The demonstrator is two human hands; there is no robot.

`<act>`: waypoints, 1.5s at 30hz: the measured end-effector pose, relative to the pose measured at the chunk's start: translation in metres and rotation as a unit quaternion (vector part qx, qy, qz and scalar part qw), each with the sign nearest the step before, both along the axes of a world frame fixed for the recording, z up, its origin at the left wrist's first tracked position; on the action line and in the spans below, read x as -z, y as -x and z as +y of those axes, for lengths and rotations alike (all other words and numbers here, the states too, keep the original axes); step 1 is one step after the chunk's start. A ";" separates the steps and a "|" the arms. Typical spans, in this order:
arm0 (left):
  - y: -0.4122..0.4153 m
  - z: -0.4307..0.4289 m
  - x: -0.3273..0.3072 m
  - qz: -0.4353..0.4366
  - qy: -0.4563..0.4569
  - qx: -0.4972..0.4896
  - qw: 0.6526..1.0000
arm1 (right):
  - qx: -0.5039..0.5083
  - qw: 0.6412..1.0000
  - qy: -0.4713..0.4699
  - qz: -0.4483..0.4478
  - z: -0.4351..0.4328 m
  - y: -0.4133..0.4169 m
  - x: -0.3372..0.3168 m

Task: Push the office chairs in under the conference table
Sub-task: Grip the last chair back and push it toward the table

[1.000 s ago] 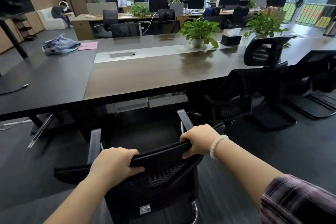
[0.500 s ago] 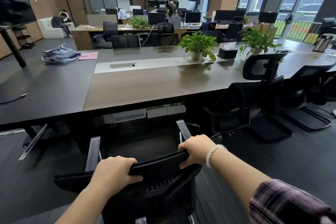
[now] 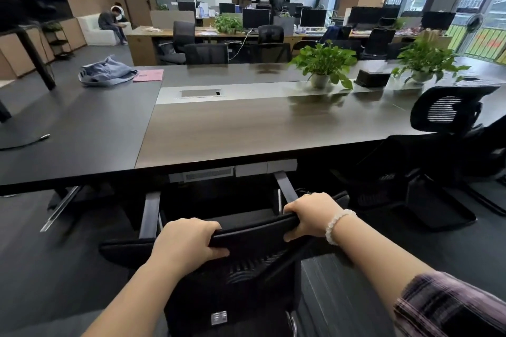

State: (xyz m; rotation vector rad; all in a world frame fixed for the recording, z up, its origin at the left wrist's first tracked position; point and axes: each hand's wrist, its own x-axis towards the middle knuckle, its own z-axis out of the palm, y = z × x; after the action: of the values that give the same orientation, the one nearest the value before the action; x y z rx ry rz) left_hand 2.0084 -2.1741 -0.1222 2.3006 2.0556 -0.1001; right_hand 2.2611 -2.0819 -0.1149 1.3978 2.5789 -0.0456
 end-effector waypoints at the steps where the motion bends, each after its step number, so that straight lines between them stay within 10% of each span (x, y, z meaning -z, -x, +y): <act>1: 0.003 0.010 0.000 0.001 -0.001 0.000 1.000 | -0.002 1.000 0.001 -0.001 0.009 0.002 0.000; 28: 0.054 0.288 0.006 0.007 0.004 -0.040 0.999 | -0.050 0.998 -0.034 -0.009 0.297 0.055 0.010; 45: 0.082 0.308 0.008 0.011 0.003 0.040 0.999 | -0.003 0.999 -0.018 -0.037 0.299 0.075 0.005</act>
State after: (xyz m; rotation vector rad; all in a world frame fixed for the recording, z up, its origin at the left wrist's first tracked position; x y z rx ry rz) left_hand 1.9268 -1.8662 -0.1297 2.3892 1.9701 -0.1370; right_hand 2.1865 -1.7827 -0.1199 1.3785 2.5353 0.0528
